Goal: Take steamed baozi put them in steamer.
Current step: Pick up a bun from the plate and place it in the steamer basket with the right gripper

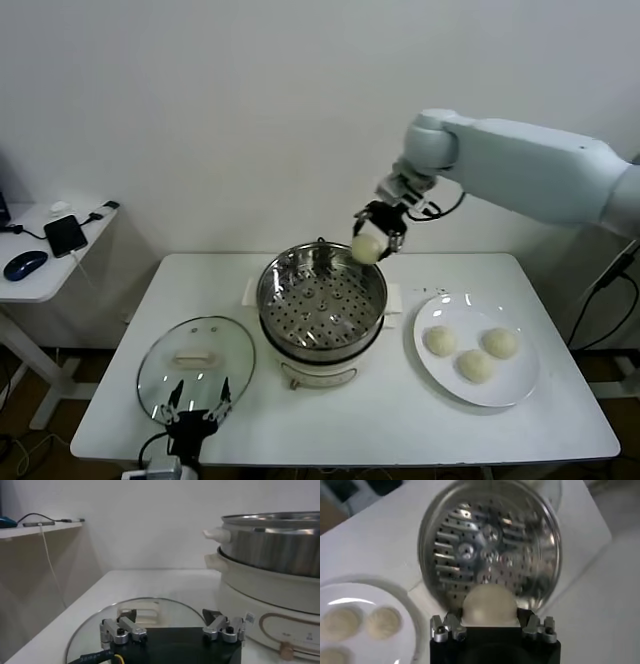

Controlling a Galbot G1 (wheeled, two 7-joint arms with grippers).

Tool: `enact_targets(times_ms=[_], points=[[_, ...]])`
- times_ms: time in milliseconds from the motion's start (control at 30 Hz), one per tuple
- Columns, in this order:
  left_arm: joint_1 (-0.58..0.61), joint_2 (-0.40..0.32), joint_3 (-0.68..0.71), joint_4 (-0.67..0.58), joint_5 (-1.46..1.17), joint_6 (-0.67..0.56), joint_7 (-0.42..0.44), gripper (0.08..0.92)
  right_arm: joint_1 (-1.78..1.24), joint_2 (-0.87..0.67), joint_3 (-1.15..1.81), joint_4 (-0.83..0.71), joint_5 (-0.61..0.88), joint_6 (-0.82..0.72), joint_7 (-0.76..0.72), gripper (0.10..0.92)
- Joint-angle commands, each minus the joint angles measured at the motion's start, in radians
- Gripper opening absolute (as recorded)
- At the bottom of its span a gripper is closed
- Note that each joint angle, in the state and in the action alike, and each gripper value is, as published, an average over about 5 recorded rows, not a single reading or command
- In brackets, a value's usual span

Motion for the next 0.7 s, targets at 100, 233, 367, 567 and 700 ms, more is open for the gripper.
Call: enact_targets(times_ms=[100, 233, 367, 567, 700], points=[[-0.001, -0.007, 0.006, -0.003, -0.001, 0.001, -0.009, 0.823, -0.208, 0.234, 0.100, -0.287, -0.346, 0.361, 0.025, 0.715], [0.002, -0.009, 0.010, -0.004, -0.001, -0.001, -0.011, 0.823, -0.279, 0.283, 0.159, -0.421, -0.394, 0.399, 0.028, 0.717], [0.003, -0.010, 0.011, -0.004, -0.001, -0.002, -0.012, 0.823, -0.311, 0.310, 0.175, -0.500, -0.401, 0.412, 0.028, 0.720], [0.002, -0.012, 0.013, -0.002, -0.003, -0.004, -0.017, 0.823, -0.346, 0.338, 0.201, -0.577, -0.426, 0.417, 0.046, 0.719], [0.000, -0.011, 0.013, 0.000, -0.004, -0.007, -0.019, 0.823, -0.360, 0.359, 0.215, -0.625, -0.426, 0.417, 0.058, 0.714]])
